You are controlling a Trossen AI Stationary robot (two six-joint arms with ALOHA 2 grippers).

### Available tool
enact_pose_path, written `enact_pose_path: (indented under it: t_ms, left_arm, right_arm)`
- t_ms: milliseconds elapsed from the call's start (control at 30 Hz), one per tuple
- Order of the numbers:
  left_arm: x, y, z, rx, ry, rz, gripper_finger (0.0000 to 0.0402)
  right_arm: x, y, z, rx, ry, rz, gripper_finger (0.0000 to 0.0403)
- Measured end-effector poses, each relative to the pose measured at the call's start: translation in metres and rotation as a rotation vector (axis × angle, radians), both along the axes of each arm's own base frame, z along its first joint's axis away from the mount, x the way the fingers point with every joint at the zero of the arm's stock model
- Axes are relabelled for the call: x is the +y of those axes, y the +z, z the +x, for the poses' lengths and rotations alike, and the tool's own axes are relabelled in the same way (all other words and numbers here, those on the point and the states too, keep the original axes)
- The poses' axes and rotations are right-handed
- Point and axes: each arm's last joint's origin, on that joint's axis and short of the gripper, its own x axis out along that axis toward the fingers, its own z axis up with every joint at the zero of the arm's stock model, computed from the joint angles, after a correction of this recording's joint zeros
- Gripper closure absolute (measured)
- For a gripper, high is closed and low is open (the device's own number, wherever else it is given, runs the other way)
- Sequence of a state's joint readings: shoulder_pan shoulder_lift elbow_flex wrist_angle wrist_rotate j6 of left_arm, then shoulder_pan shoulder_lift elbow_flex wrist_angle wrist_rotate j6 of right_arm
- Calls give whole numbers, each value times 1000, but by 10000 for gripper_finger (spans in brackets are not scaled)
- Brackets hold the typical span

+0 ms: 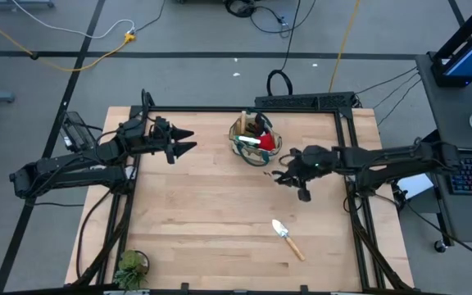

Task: Pick & Place Garden tools in Gardening bag
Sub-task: Put the black shear scissors into the green gardening bag

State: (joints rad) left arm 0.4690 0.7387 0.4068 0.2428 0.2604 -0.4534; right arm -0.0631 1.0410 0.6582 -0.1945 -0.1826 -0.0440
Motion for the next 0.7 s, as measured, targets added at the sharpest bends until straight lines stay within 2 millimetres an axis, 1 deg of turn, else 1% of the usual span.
enact_pose_path:
  t_ms: [300,533,700]
  left_arm:
    - [0,-1,0,8,-2,10,78]
    - [0,-1,0,22,-7,73,78]
    - [0,-1,0,26,-8,92,78]
  right_arm:
    - [0,41,-2,-327,-101,187,370]
    - [-1,61,0,-518,-118,269,370]
    - [-8,73,4,-661,-156,303,370]
